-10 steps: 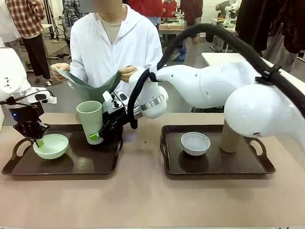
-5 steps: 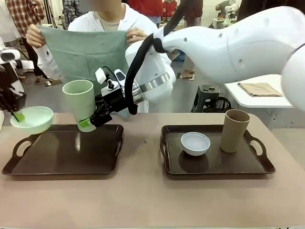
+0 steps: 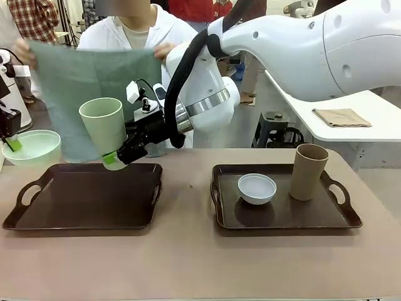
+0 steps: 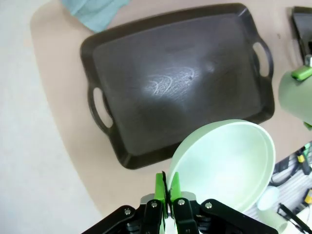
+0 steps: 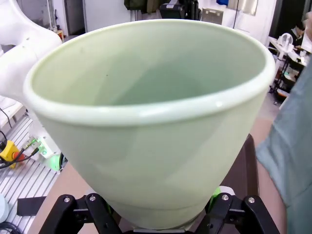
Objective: Set up a tray with a mat and arrange the tableware.
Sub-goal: Pick up the Picnic Bowl and Reusable plastic cup from the Handle tray in front of the human's position and hold them in the air, then place the Picnic Bowl and Reusable plastic cup back onto the Handle tray in front of the human's position.
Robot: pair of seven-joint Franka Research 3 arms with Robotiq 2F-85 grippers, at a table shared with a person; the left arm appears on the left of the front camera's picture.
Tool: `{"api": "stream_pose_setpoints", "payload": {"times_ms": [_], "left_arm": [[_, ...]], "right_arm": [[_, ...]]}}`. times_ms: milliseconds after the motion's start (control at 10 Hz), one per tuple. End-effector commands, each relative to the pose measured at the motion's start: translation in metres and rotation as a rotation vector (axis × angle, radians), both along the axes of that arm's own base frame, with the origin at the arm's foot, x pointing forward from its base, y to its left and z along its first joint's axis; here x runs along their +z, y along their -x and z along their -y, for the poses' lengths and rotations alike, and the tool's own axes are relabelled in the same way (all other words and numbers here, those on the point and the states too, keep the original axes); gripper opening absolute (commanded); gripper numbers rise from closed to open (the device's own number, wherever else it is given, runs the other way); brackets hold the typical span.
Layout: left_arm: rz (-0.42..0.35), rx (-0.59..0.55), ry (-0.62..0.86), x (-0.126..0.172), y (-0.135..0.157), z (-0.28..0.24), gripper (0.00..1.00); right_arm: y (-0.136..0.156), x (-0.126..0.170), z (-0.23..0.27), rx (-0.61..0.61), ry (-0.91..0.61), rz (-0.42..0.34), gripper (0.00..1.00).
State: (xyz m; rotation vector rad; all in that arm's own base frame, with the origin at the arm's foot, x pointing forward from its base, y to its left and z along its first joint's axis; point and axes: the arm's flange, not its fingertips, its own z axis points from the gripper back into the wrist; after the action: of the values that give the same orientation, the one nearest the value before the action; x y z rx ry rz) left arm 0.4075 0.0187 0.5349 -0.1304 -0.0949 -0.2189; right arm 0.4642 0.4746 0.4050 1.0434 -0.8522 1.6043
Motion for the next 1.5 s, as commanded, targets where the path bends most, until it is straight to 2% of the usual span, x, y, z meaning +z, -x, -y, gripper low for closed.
{"api": "stream_pose_setpoints", "payload": {"times_ms": [0, 1400], "left_arm": [[0.001, -0.001, -0.003, -0.0007, -0.0018, 0.0011, 0.0], [0.001, -0.001, -0.003, -0.0007, -0.0018, 0.0011, 0.0]], "right_arm": [[-0.0056, -0.0017, -0.0029, 0.015, -0.008, -0.002, 0.67], [-0.0056, -0.0017, -0.0029, 0.015, -0.008, -0.002, 0.67]]}}
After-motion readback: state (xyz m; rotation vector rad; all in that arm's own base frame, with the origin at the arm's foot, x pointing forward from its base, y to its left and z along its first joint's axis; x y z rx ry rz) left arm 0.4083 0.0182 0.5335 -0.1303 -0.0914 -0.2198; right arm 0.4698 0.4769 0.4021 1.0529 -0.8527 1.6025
